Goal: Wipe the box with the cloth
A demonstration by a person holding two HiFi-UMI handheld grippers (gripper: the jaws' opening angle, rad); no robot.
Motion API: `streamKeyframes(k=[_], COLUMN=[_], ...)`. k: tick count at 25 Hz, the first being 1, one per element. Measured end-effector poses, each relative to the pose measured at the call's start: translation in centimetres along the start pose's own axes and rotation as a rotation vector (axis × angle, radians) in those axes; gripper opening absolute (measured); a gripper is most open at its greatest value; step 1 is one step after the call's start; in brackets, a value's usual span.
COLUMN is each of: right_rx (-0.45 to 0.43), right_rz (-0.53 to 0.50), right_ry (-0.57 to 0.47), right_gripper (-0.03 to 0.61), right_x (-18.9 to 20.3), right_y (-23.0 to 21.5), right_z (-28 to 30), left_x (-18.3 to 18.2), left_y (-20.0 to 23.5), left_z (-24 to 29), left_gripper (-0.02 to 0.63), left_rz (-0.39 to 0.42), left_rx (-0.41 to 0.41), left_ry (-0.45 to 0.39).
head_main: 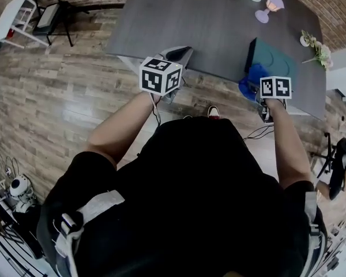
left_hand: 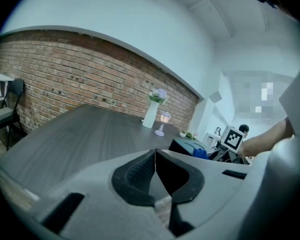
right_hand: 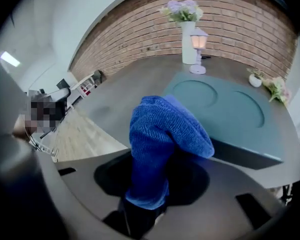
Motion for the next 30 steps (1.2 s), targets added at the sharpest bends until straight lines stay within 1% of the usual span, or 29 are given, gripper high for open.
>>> streamKeyframes(k=[4,6,9,12,16,19,21,25,28,30], right_rx=[-0.140,-0.211,-0.303,-0.351,-0.331,-0.308,-0.298,-0.304,-0.251,-0.198], right_rz=[-0.097,-0.129,-0.118,-0.086,-0.049,0.024,0.088,0.216,0.264,0.339], right_ry=[0.040,0.042,0.001,-0.055,-0.112,-0.143,-0.161,-0.207,-0.227,-0.250], right_gripper=[0.160,0.160,0.161,0.161,0.161,0.161,0.161,0.161,0.160,0.160], right_x=[-1.9,-3.0,-5.7,-9.4,-13.8,-15.8,-16.2,-15.3,-13.4,-11.3], right_y=[4.5,6.7,8.7,8.6,5.3,1.8,-0.5,-4.3,-8.8,-13.2], right_z=[1.7,2.0,2.1,2.1,2.2,2.0,1.7,0.2,-1.6,-3.6], left_x=[-0.7,-0.9,-0.8,-0.8,-0.7,-0.7,-0.8,-1.2,-1.4,-1.3], left_y=[1.8,2.1,2.3,2.7,2.9,2.5,1.9,0.0,-2.5,-4.8], left_z=[-1.5,-1.9,-2.3,-2.5,-2.4,-1.7,-0.5,3.3,7.4,10.5], left_gripper=[0.011,0.011,0.011,0.011,0.011,0.011,0.011,0.011,0.011,0.011], left_rz=[-0.016,-0.028,-0.036,-0.046,-0.058,-0.064,-0.061,-0.039,-0.019,-0.009], left_rx=[-0.076,-0.106,-0.139,-0.180,-0.233,-0.254,-0.245,-0.179,-0.098,-0.028], left_ry=[-0.038,-0.050,-0.053,-0.058,-0.060,-0.052,-0.041,-0.011,0.013,0.031])
Point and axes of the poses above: the fingertips, and each gripper's own axes: z forward along the fingers, y to its left, x out of its underside, the point moved 2 cm from there along -z, backward along the fingers, and after that the axes turned 4 degrees about -y, right-handed, at the moved point
